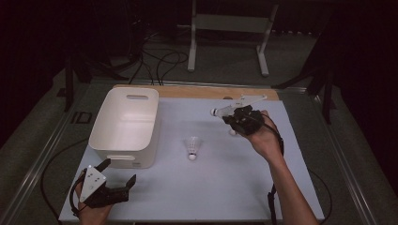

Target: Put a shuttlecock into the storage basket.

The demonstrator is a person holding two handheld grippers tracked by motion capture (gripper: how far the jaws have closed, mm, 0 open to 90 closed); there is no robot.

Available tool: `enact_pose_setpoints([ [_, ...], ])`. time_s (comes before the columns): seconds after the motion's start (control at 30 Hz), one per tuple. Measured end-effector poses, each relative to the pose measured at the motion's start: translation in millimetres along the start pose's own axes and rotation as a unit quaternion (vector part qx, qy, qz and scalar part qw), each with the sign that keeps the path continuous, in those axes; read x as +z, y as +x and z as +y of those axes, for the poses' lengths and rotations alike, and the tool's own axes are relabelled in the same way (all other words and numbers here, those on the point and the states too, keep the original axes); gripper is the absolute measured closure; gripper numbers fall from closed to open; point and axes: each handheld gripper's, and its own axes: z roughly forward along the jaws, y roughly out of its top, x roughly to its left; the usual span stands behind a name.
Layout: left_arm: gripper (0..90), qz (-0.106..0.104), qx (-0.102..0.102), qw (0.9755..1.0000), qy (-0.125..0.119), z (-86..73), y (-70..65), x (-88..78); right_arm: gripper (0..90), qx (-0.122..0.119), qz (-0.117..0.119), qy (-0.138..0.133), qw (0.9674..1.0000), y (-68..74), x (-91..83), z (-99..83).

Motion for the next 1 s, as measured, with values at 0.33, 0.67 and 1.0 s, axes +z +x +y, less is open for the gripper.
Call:
enact_pose_setpoints([
  [0.33,0.0,0.001,0.002,1.0,0.0,0.1,0.1,-0.3,89.7,0.0,0.003,-0.002,1.0,0.6,2.7,3.6],
  [0.67,0.0,-0.001,0.001,1.0,0.0,-0.1,0.1,0.0,89.7,0.0,0.01,-0.009,0.9999,3.0,6.5,8.7],
  [1.0,0.0,-0.001,0.001,1.0,0.0,-0.1,0.0,0.0,89.7,-0.003,0.013,-0.01,0.9999,5.0,7.9,13.4],
])
